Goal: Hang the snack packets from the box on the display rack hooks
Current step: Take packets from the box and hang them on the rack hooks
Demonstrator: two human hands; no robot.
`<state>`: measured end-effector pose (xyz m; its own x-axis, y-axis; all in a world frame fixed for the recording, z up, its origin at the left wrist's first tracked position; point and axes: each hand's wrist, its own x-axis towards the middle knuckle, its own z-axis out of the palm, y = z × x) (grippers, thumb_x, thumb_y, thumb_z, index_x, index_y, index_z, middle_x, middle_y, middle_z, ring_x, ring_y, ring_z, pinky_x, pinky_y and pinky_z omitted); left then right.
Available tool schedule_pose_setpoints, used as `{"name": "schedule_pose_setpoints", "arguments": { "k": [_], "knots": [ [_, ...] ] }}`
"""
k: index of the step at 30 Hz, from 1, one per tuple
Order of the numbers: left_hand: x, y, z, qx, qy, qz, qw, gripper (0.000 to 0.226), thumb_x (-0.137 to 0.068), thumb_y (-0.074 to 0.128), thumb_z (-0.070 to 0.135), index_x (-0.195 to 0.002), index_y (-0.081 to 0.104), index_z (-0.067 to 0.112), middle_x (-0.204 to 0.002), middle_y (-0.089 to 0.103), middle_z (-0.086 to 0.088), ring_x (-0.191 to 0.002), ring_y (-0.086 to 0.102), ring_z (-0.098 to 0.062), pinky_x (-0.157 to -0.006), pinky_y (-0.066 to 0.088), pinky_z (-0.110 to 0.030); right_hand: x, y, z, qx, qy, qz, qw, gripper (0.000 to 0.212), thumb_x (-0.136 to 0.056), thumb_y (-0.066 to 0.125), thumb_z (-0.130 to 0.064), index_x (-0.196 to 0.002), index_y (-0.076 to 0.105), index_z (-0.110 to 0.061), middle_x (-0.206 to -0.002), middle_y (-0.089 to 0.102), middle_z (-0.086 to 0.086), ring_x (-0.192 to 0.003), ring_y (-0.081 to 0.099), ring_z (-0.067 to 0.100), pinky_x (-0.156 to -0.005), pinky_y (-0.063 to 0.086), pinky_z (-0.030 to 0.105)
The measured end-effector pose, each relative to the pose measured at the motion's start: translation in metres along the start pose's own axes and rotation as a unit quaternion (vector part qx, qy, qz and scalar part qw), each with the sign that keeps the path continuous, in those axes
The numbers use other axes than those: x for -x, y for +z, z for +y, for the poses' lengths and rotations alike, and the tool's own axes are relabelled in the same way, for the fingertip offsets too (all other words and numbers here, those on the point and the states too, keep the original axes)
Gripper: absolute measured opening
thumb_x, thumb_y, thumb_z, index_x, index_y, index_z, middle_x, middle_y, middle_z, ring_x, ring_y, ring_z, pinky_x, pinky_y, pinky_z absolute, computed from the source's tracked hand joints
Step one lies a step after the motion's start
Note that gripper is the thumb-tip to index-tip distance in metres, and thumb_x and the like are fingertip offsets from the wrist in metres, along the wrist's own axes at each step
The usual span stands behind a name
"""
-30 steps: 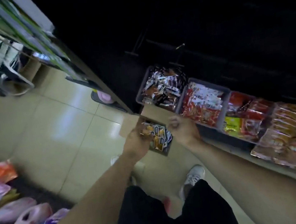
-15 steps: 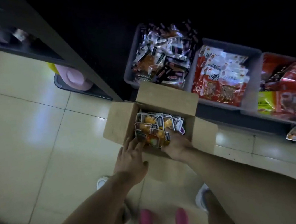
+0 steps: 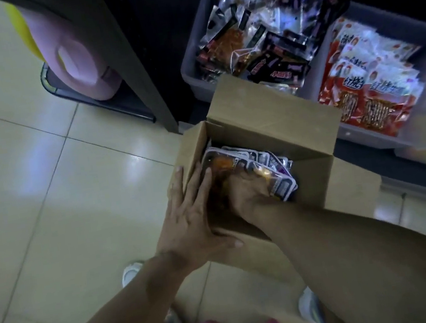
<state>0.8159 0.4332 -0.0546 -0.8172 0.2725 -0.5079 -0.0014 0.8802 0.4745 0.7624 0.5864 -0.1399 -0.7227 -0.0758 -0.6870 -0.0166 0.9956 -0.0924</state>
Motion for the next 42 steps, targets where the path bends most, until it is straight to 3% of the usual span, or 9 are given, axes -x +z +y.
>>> {"name": "schedule_pose_setpoints", "arguments": {
  "k": [12, 17, 20, 24, 27, 32, 35, 39, 42],
  "knots": [
    [0.005, -0.023, 0.023, 0.156, -0.067, 0.011, 0.985, 0.134, -0.056, 0.066, 0.089, -0.163, 0.006, 0.035, -0.149, -0.021, 0.039, -0.142, -0.038, 0.001, -0.130, 0.000, -0.047, 0.090, -0.055, 0.059, -0.263, 0.011, 0.076, 0.962, 0.036, -0.093, 0.066, -0.045, -0.123, 0.063, -0.025, -0.108, 0.074, -0.004, -0.106, 0.068, 0.019, -0.087, 0.053, 0.031],
    [0.014, -0.045, 0.064, 0.432, -0.136, 0.129, 0.882, 0.131, -0.055, 0.092, 0.058, -0.160, 0.014, 0.044, -0.160, 0.034, 0.020, -0.146, 0.036, -0.003, -0.110, 0.041, -0.022, 0.151, -0.105, 0.080, -0.528, -0.005, 0.111, 0.842, 0.021, -0.087, 0.080, -0.026, -0.105, 0.071, -0.034, -0.096, 0.075, -0.027, -0.092, 0.069, -0.009, -0.081, 0.052, 0.011],
    [0.009, -0.064, 0.077, 0.530, -0.110, 0.099, 0.835, 0.124, -0.052, 0.098, 0.032, -0.152, 0.027, 0.046, -0.142, 0.060, 0.015, -0.122, 0.063, 0.002, -0.091, 0.060, -0.027, 0.163, -0.125, 0.092, -0.576, -0.041, -0.002, 0.816, 0.027, -0.088, 0.079, -0.020, -0.113, 0.072, -0.026, -0.104, 0.079, -0.011, -0.097, 0.075, 0.009, -0.092, 0.058, 0.035],
    [0.006, -0.093, 0.074, 0.319, -0.015, 0.102, 0.942, 0.132, -0.052, 0.097, 0.038, -0.160, 0.020, 0.041, -0.151, 0.036, 0.026, -0.120, 0.036, 0.033, -0.089, 0.034, 0.009, 0.152, -0.140, 0.103, -0.455, -0.060, -0.045, 0.887, 0.026, -0.087, 0.078, -0.040, -0.111, 0.070, -0.032, -0.104, 0.078, -0.011, -0.095, 0.074, 0.009, -0.094, 0.057, 0.042],
    [0.000, -0.109, 0.074, 0.215, 0.037, 0.003, 0.976, 0.125, -0.055, 0.096, 0.047, -0.156, 0.023, 0.050, -0.154, 0.042, 0.019, -0.130, 0.046, 0.006, -0.099, 0.043, -0.007, 0.135, -0.157, 0.097, -0.265, -0.113, -0.104, 0.952, 0.042, -0.080, 0.076, -0.057, -0.109, 0.067, -0.028, -0.104, 0.075, -0.004, -0.091, 0.071, 0.017, -0.086, 0.059, 0.044],
    [-0.011, -0.095, 0.095, 0.081, 0.097, 0.007, 0.992, 0.122, -0.066, 0.093, 0.044, -0.159, 0.015, 0.046, -0.152, 0.051, 0.002, -0.135, 0.051, -0.017, -0.110, 0.046, -0.034, 0.118, -0.174, 0.059, -0.003, -0.213, -0.067, 0.975, 0.015, -0.086, 0.073, -0.026, -0.089, 0.059, -0.021, -0.074, 0.057, -0.005, -0.065, 0.054, 0.012, -0.053, 0.044, 0.029],
    [-0.020, -0.081, 0.093, 0.014, 0.062, -0.006, 0.998, 0.110, -0.077, 0.084, 0.047, -0.161, 0.013, 0.042, -0.144, 0.061, -0.003, -0.124, 0.063, -0.023, -0.097, 0.056, -0.042, 0.108, -0.170, 0.052, -0.030, -0.194, -0.073, 0.978, 0.019, -0.087, 0.074, -0.017, -0.082, 0.056, -0.021, -0.068, 0.050, -0.007, -0.059, 0.046, 0.007, -0.047, 0.027, 0.025],
    [-0.034, -0.082, 0.089, -0.010, 0.015, -0.021, 1.000, 0.107, -0.078, 0.085, 0.042, -0.162, 0.019, 0.033, -0.142, 0.063, -0.006, -0.126, 0.062, -0.026, -0.099, 0.053, -0.037, 0.090, -0.155, 0.063, -0.209, -0.161, -0.084, 0.961, 0.053, -0.076, 0.086, -0.014, -0.120, 0.059, -0.028, -0.118, 0.065, -0.005, -0.105, 0.062, 0.015, -0.067, 0.046, 0.026],
    [-0.040, -0.081, 0.086, -0.004, -0.020, -0.051, 0.998, 0.079, -0.073, 0.088, 0.043, -0.145, 0.057, 0.032, -0.131, 0.071, -0.003, -0.115, 0.068, -0.023, -0.094, 0.055, -0.032, 0.079, -0.154, 0.078, -0.247, -0.123, -0.159, 0.948, 0.070, -0.068, 0.093, -0.016, -0.125, 0.056, -0.032, -0.136, 0.057, -0.004, -0.120, 0.057, 0.017, -0.086, 0.055, 0.033]
  ]
}}
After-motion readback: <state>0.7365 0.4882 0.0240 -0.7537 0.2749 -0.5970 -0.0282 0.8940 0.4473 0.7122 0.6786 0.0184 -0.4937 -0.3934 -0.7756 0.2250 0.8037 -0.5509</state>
